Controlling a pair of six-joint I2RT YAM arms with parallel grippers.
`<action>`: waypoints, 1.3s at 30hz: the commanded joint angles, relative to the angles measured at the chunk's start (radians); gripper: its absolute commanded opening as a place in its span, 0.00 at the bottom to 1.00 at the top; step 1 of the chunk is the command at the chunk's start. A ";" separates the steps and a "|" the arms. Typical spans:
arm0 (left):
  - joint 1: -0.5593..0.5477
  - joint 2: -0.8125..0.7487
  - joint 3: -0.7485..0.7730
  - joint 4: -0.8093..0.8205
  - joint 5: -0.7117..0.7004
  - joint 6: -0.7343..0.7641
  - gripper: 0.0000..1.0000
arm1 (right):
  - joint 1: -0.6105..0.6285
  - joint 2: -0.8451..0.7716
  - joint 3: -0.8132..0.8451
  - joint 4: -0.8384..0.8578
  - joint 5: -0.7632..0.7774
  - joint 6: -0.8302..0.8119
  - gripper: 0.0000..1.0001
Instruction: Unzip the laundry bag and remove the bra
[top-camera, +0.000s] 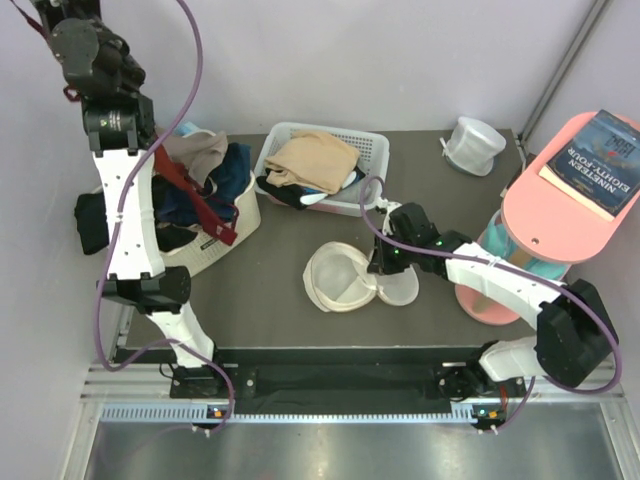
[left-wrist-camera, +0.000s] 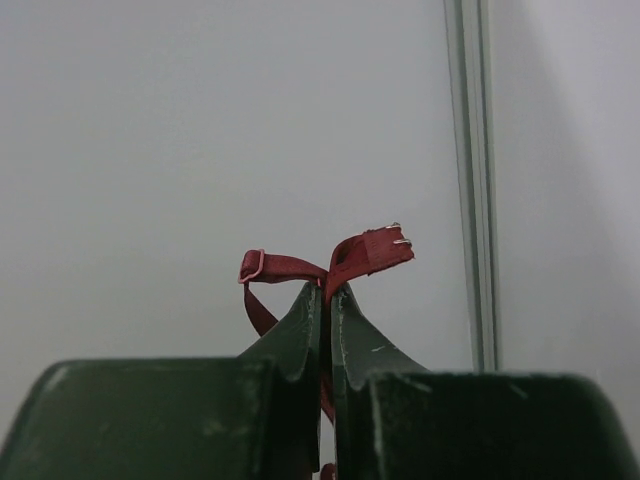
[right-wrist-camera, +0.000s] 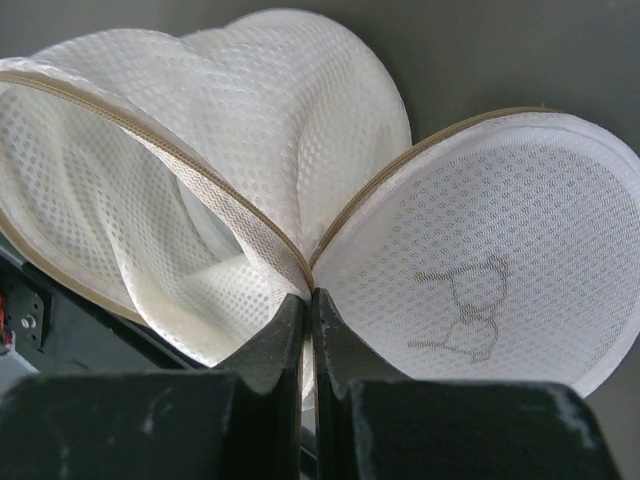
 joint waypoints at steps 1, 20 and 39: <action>0.049 -0.009 0.118 0.200 0.056 -0.053 0.00 | -0.001 -0.009 -0.005 0.046 -0.031 0.030 0.00; 0.171 -0.087 -0.209 0.053 0.147 -0.319 0.02 | 0.002 0.094 0.047 0.052 -0.066 0.015 0.00; 0.141 -0.233 -0.401 0.031 0.208 -0.166 0.99 | 0.025 0.110 0.060 0.069 -0.079 0.018 0.00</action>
